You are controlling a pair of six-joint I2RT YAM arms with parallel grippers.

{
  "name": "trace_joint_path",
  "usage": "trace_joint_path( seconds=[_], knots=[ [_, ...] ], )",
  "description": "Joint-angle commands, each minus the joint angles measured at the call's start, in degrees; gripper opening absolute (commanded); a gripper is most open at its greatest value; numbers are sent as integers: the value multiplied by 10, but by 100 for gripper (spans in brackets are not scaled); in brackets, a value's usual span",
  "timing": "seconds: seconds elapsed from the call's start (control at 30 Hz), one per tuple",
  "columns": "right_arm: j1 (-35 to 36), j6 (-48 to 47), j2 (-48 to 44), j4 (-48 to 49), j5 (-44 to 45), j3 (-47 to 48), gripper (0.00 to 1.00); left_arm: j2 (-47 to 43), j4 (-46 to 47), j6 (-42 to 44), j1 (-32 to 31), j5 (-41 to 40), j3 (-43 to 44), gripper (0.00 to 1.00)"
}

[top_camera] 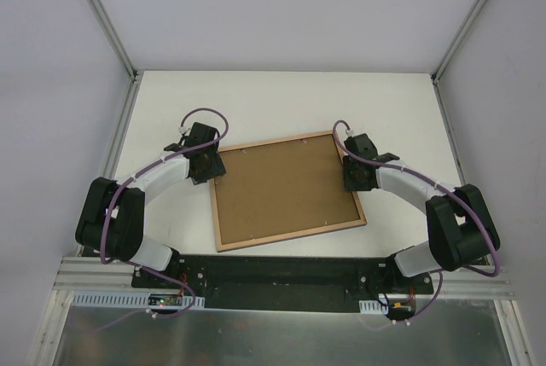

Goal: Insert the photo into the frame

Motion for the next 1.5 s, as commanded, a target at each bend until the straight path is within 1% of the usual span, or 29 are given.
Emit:
trace_joint_path(
  seconds=[0.0,0.2,0.23,0.3,0.37,0.47,0.5,0.57,0.63,0.7,0.77,0.87,1.13,1.47],
  knots=[
    [3,-3,6,-18,2,19,33,-17,4,-10,5,-3,0,52],
    [3,0,10,-23,5,28,14,-16,4,-10,5,0,1,51],
    [3,1,11,-24,5,28,12,-16,4,-11,5,0,1,51],
    [3,2,12,-25,6,30,5,-18,4,-11,5,1,0,51],
    [4,2,14,-25,7,32,1,-20,4,-11,5,1,0,51],
    [3,4,16,-27,9,35,1,-21,4,-9,5,1,0,51],
    [3,5,17,-30,11,37,1,-22,4,-9,5,1,1,51],
    [3,7,13,-31,13,38,11,-24,4,-9,5,1,1,51],
    [3,11,10,-33,16,41,28,-27,4,-7,6,1,2,51],
    [3,13,4,-35,15,43,38,-31,4,-6,6,1,0,51],
    [3,15,-5,-36,12,44,45,-35,4,-6,8,1,-1,51],
    [4,20,-18,-37,6,44,50,-40,4,-5,10,0,-5,52],
    [10,28,-3,-34,6,43,53,-40,4,-10,10,5,-12,51],
    [19,42,18,-29,11,38,51,-42,5,-10,10,2,-16,51]
  ],
)
